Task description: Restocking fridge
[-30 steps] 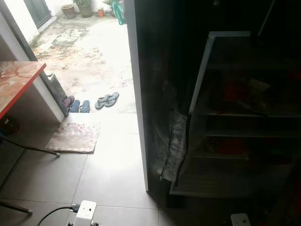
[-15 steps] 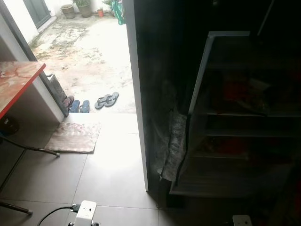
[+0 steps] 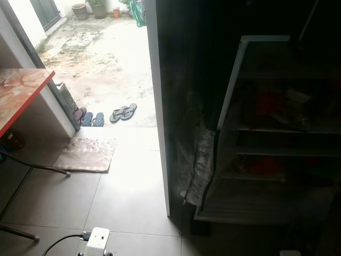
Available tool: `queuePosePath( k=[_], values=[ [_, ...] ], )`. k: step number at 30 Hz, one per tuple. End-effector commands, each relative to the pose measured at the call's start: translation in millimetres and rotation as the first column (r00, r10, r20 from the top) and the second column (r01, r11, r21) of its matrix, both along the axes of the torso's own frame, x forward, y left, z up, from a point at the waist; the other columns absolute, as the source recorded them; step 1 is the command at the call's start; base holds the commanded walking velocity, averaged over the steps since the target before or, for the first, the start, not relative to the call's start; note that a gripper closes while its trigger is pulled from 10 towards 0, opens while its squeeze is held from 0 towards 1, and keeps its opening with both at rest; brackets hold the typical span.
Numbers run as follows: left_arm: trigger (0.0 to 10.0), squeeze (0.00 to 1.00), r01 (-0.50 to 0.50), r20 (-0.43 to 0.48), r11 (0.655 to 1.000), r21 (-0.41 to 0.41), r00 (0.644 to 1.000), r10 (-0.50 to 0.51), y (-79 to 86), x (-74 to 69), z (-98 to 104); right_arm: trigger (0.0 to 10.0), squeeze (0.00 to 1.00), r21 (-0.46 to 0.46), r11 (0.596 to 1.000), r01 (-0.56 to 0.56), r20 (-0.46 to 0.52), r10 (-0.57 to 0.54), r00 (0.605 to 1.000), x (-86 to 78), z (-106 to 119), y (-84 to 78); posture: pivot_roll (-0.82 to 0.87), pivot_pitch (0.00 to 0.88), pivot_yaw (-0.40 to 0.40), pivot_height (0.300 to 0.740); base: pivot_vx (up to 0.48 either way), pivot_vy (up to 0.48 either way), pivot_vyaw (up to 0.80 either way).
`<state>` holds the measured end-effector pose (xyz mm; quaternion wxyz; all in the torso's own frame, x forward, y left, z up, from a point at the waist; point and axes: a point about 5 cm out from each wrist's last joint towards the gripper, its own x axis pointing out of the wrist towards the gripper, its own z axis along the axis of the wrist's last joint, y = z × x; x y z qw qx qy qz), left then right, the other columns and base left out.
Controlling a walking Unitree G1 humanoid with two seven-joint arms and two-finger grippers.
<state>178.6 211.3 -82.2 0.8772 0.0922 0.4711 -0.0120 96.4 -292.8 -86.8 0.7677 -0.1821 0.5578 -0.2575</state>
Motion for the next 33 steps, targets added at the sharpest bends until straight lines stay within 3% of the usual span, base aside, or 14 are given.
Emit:
queuePosePath(
  k=[1, 9, 14, 16, 17, 21, 22, 23, 26, 30, 33],
  values=[
    [10.0, 0.0, -0.009, -0.015, 1.0, -0.002, 1.0, 0.009, 1.4, -4.8, -2.0, 10.0, 0.0, -0.035, 0.995, 0.092, -0.014, -0.093, 0.996, -17.4, 3.5, -17.4, 0.0, 0.08, 0.024, 0.74, 0.0, 0.0, 0.0],
    [10.0, 0.0, 0.002, -0.014, 1.0, 0.0, 1.0, -0.002, 0.4, -3.3, -1.5, 10.0, 0.0, -0.101, 0.984, 0.149, -0.009, -0.151, 0.989, -29.6, 16.3, -47.6, 0.0, 0.074, 0.023, 0.74, 0.0, 0.0, 0.0],
    [10.0, 0.0, 0.004, -0.016, 1.0, -0.002, 1.0, -0.004, -0.5, -3.7, -1.9, 10.0, 0.0, -0.088, 0.985, 0.146, -0.012, -0.148, 0.989, -30.1, 15.7, -46.9, -0.01, 0.071, 0.022, 0.74, 0.0, 0.0, 0.0],
    [10.0, 0.0, 0.024, -0.024, 1.0, -0.003, 0.999, -0.024, -3.3, -5.0, -3.1, 10.0, 0.0, 0.137, 0.983, 0.121, 0.062, -0.13, 0.99, -11.2, 0.2, -10.3, 0.0, 0.067, 0.022, 0.74, 0.0, 0.0, 0.0],
    [10.0, 0.0, 0.024, -0.024, 1.0, -0.003, 0.999, -0.024, -3.3, -5.0, -3.1, 10.0, 0.0, 0.137, 0.983, 0.121, 0.062, -0.13, 0.99, -11.2, 0.2, -10.3, 0.0, 0.067, 0.022, 0.74, 0.0, 0.0, 0.0],
    [10.0, 0.0, 0.045, -0.027, 0.999, 0.003, 0.999, -0.044, -3.9, -5.3, -3.2, 10.0, 0.0, 0.295, 0.954, 0.057, 0.148, -0.105, 0.983, 12.5, -6.2, 21.1, 0.01, 0.064, 0.026, 0.74, 0.0, 0.0, 0.0],
    [10.0, 0.0, 0.045, -0.027, 0.999, 0.003, 0.999, -0.044, -3.9, -5.3, -3.2, 10.0, 0.0, 0.295, 0.954, 0.057, 0.148, -0.105, 0.983, 12.5, -6.2, 21.1, 0.01, 0.064, 0.026, 0.74, 0.0, 0.0, 0.0],
    [10.0, 0.0, 0.038, -0.027, 0.999, 0.003, 0.999, -0.038, -3.1, -5.6, -3.2, 10.0, 0.0, 0.368, 0.93, -0.013, 0.181, -0.058, 0.982, 26.3, -8.4, 41.1, 0.01, 0.063, 0.027, 0.74, 0.0, 0.0, 0.0],
    [10.0, 0.0, 0.039, -0.027, 0.999, 0.005, 0.999, -0.038, -2.1, -6.0, -3.2, 10.0, 0.0, 0.437, 0.895, -0.087, 0.185, 0.005, 0.983, 37.6, -11.1, 65.5, 0.01, 0.057, 0.026, 0.74, 0.0, 0.0, 0.0],
    [10.0, 0.0, 0.041, -0.027, 0.999, 0.006, 0.999, -0.041, -2.0, -6.2, -3.2, 10.0, 0.0, 0.492, 0.863, -0.115, 0.215, 0.008, 0.977, 46.9, -10.7, 79.4, 0.01, 0.055, 0.026, 0.74, 0.0, 0.0, 0.0],
    [10.0, 0.0, 0.053, -0.032, 0.999, 0.013, 0.998, -0.052, -2.3, -6.3, -3.4, 10.0, 0.0, 0.533, 0.822, -0.2, 0.217, 0.096, 0.971, 49.7, -11.6, 92.5, 0.01, 0.059, 0.026, 0.74, 0.0, 0.0, 0.0]
  ],
)
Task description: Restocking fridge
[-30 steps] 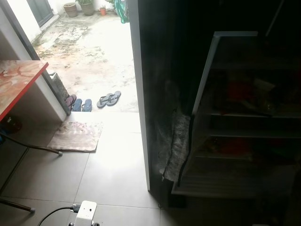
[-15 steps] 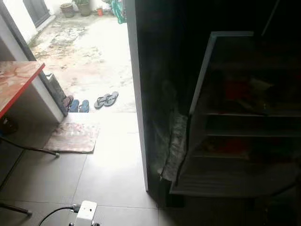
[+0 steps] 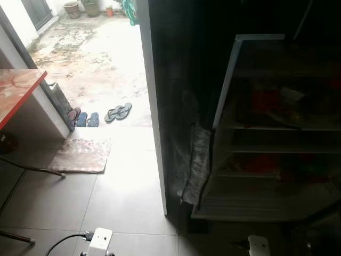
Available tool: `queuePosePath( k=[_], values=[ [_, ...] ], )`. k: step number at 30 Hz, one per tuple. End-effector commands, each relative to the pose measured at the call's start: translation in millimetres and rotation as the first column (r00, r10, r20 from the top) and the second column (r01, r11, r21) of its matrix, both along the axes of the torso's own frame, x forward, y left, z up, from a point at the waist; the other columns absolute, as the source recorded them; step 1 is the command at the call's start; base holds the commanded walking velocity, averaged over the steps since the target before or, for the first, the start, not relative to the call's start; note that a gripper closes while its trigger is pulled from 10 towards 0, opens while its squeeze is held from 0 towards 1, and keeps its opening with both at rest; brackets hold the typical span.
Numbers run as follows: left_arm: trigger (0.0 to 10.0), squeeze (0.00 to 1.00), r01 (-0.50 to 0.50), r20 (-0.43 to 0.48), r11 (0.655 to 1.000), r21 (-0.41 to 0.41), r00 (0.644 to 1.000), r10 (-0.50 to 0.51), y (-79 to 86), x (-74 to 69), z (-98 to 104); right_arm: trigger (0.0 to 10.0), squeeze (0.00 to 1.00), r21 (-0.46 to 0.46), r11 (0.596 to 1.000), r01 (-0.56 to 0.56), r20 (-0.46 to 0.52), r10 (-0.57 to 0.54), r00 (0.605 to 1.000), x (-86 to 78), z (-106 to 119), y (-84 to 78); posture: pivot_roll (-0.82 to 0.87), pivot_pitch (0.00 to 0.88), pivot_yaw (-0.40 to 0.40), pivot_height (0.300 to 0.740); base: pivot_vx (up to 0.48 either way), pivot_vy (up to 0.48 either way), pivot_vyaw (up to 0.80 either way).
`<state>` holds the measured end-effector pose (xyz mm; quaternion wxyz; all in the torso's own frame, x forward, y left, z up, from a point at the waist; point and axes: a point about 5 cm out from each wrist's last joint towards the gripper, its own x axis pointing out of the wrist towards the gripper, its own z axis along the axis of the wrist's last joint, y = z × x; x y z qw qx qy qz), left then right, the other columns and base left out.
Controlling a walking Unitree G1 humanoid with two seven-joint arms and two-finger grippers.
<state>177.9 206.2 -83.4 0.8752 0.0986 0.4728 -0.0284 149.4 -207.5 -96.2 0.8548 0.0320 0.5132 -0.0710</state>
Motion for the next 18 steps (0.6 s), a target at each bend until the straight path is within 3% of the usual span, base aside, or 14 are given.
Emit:
queuePosePath(
  k=[1, 14, 18],
  values=[
    [10.0, 0.0, 0.026, -0.024, 0.999, 0.022, 0.999, -0.025, 2.7, -5.5, -2.2, 10.0, 0.0, 0.029, 0.998, -0.06, -0.009, 0.061, 0.998, -3.0, -2.2, 7.8, 0.01, 0.063, 0.026, 0.74, 0.0, 0.0, 0.0],
    [10.0, 0.0, 0.039, -0.038, 0.999, 0.026, 0.999, -0.038, 1.5, -9.3, -4.1, 10.0, 0.0, 0.01, 1.0, -0.007, -0.022, 0.007, 1.0, -11.4, -3.9, -0.1, 0.01, 0.089, 0.025, 0.74, 0.0, -0.245, 0.0],
    [10.0, 0.0, 0.043, -0.044, 0.999, 0.028, 0.998, -0.042, 1.7, -10.5, -4.6, 10.0, 0.0, -0.017, 1.0, -0.012, -0.053, 0.011, 0.999, -16.8, -5.5, -3.2, 0.0, 0.097, 0.026, 0.74, 0.0, -0.273, -0.63]
  ],
)
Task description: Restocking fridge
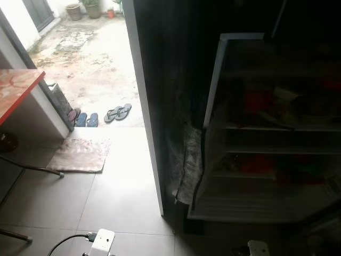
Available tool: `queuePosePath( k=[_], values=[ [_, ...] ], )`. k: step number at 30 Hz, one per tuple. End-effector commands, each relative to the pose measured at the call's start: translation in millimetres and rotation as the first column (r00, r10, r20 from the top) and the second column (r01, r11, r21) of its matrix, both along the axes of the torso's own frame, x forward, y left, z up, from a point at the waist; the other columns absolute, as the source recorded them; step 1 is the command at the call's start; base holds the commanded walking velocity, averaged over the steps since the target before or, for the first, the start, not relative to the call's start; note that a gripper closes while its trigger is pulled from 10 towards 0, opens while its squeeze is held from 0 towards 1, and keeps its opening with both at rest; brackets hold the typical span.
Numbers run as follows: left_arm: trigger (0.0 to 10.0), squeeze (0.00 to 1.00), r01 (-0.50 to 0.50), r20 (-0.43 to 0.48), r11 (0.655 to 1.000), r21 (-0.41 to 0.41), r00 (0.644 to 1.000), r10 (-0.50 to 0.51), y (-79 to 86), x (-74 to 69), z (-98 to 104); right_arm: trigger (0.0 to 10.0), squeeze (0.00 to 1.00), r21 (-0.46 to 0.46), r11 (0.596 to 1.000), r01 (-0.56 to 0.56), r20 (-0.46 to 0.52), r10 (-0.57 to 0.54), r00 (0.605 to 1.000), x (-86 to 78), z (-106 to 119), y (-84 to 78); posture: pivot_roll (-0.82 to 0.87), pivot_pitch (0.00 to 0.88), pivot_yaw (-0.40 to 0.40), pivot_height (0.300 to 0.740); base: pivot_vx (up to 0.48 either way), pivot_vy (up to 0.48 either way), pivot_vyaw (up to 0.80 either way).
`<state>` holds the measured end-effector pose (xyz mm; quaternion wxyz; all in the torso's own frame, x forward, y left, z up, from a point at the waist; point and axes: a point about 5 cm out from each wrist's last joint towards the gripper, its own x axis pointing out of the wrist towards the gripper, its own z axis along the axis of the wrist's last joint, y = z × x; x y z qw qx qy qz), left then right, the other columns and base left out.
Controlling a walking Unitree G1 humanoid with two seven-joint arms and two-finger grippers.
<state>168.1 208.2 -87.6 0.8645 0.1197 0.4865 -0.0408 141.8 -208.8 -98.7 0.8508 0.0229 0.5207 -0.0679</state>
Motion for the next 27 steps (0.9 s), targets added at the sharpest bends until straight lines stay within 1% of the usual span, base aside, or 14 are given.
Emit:
queuePosePath(
  k=[1, 4, 9, 16, 22, 27],
  values=[
    [10.0, 0.0, 0.003, -0.008, 1.0, 0.002, 1.0, -0.003, -0.2, -0.5, -0.4, 10.0, 0.0, -0.007, 1.0, 0.001, -0.036, -0.001, 0.999, -9.3, -3.1, -1.7, 0.01, 0.099, 0.026, 0.74, 0.0, -0.274, -0.71],
    [10.0, 0.0, 0.001, -0.006, 1.0, 0.002, 1.0, -0.001, 0.8, 0.2, 0.1, 10.0, 0.0, -0.004, 1.0, 0.001, -0.034, -0.001, 0.999, -9.1, -3.2, -0.8, 0.01, 0.097, 0.026, 0.74, 0.0, -0.274, -0.63],
    [10.0, 0.0, -0.004, -0.007, 1.0, 0.004, 1.0, 0.004, 1.4, -0.1, 0.0, 10.0, 0.0, -0.023, 1.0, 0.018, -0.031, -0.019, 0.999, -8.8, -2.9, -1.9, 0.01, 0.097, 0.026, 0.74, 0.0, -0.274, 0.0],
    [10.0, 0.0, -0.008, -0.006, 1.0, 0.004, 1.0, 0.008, 0.7, -0.1, -0.2, 10.0, 0.0, -0.028, 1.0, 0.001, -0.015, -0.001, 1.0, -4.7, -1.6, -0.7, 0.01, 0.094, 0.026, 0.74, 0.0, -0.274, 0.0],
    [10.0, 0.0, -0.003, -0.009, 1.0, 0.0, 1.0, 0.003, -1.4, -1.0, -0.9, 10.0, 0.0, -0.022, 1.0, -0.002, -0.015, 0.001, 1.0, -4.9, -1.9, 0.4, 0.0, 0.08, 0.027, 0.74, 0.0, -0.274, 0.0],
    [10.0, 0.0, 0.001, -0.009, 1.0, 0.0, 1.0, -0.001, -1.8, -1.2, -1.0, 10.0, 0.0, -0.037, 0.999, -0.004, -0.015, 0.004, 1.0, -5.9, -1.8, -1.6, 0.0, 0.069, 0.024, 0.74, 0.0, -0.274, 0.0]
  ],
)
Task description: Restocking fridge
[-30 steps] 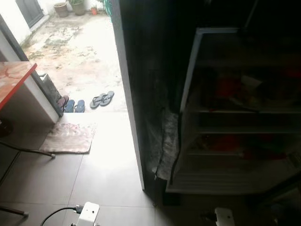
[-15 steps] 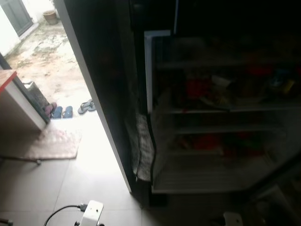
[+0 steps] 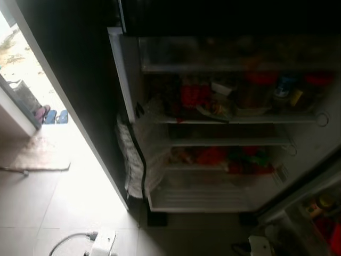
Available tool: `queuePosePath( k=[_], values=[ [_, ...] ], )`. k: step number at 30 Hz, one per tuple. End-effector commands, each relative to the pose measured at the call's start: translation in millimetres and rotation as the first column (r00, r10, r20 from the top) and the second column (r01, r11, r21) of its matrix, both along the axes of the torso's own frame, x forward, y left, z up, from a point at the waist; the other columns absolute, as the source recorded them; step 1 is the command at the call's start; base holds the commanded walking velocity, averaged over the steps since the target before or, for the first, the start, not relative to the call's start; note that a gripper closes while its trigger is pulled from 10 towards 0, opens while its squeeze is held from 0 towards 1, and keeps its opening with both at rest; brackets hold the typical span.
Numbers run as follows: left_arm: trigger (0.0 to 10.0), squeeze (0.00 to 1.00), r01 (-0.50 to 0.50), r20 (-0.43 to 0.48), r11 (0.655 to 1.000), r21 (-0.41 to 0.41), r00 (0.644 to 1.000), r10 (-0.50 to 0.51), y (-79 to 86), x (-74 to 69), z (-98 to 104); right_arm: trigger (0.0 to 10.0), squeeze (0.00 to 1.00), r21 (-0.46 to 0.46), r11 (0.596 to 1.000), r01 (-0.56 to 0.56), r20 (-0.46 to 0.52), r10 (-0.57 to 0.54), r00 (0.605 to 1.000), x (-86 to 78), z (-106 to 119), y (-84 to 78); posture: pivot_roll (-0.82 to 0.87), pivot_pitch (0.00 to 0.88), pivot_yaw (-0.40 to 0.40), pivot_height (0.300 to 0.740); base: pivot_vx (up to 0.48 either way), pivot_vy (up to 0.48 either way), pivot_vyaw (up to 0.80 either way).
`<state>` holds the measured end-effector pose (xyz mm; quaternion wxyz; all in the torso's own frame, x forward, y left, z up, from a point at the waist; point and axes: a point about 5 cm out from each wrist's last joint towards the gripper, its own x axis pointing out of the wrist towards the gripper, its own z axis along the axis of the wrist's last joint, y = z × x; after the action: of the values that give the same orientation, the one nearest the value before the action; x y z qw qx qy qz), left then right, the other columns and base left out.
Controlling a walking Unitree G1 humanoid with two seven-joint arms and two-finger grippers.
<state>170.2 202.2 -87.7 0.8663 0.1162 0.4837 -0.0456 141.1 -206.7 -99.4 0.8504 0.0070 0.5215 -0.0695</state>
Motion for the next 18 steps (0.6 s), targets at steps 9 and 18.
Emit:
queuePosePath(
  k=[9, 18],
  values=[
    [10.0, 0.0, 0.007, -0.016, 1.0, 0.014, 1.0, -0.007, 4.1, -3.0, -0.8, 10.0, 0.0, -0.012, 1.0, 0.009, -0.016, -0.009, 1.0, -7.3, -1.5, -6.0, 0.0, 0.052, 0.027, 0.74, 0.0, -0.274, 0.0],
    [10.0, 0.0, 0.012, -0.011, 1.0, 0.013, 1.0, -0.012, 2.5, -0.7, -0.1, 10.0, 0.0, -0.022, 1.0, 0.006, -0.024, -0.007, 1.0, -7.3, -1.9, -4.1, 0.0, 0.072, 0.028, 0.74, 0.0, -0.274, 0.0]
  ],
)
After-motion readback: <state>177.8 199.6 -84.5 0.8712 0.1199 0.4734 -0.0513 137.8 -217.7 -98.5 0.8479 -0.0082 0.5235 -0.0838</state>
